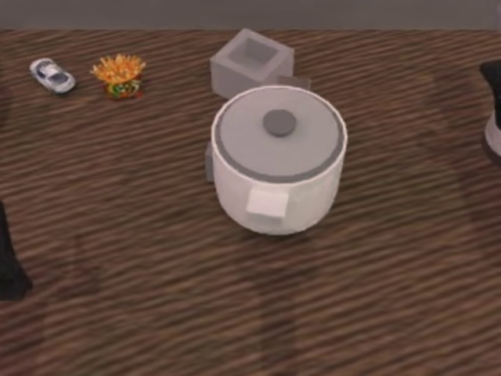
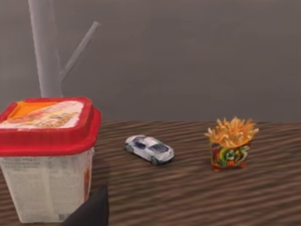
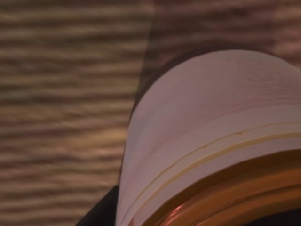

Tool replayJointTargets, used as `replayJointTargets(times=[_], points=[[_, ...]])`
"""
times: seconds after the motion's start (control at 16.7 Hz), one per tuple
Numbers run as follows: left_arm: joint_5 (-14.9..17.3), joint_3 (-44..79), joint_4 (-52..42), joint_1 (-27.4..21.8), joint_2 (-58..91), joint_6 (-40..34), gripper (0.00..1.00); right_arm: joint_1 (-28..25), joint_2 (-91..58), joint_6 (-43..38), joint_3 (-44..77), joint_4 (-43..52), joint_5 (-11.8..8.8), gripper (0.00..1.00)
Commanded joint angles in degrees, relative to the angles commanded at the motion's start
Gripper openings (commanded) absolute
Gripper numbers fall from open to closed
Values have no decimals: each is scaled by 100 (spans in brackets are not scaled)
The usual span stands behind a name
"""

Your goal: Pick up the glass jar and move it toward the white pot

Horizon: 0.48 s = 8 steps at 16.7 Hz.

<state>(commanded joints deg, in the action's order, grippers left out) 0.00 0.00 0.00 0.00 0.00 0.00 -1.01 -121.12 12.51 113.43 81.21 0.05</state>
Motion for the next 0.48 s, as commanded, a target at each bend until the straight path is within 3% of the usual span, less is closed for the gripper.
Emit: replayJointTargets(times=[0.48], points=[[0,0,0,0,0,0,100,8,571,-9,-538,130,-1,0]])
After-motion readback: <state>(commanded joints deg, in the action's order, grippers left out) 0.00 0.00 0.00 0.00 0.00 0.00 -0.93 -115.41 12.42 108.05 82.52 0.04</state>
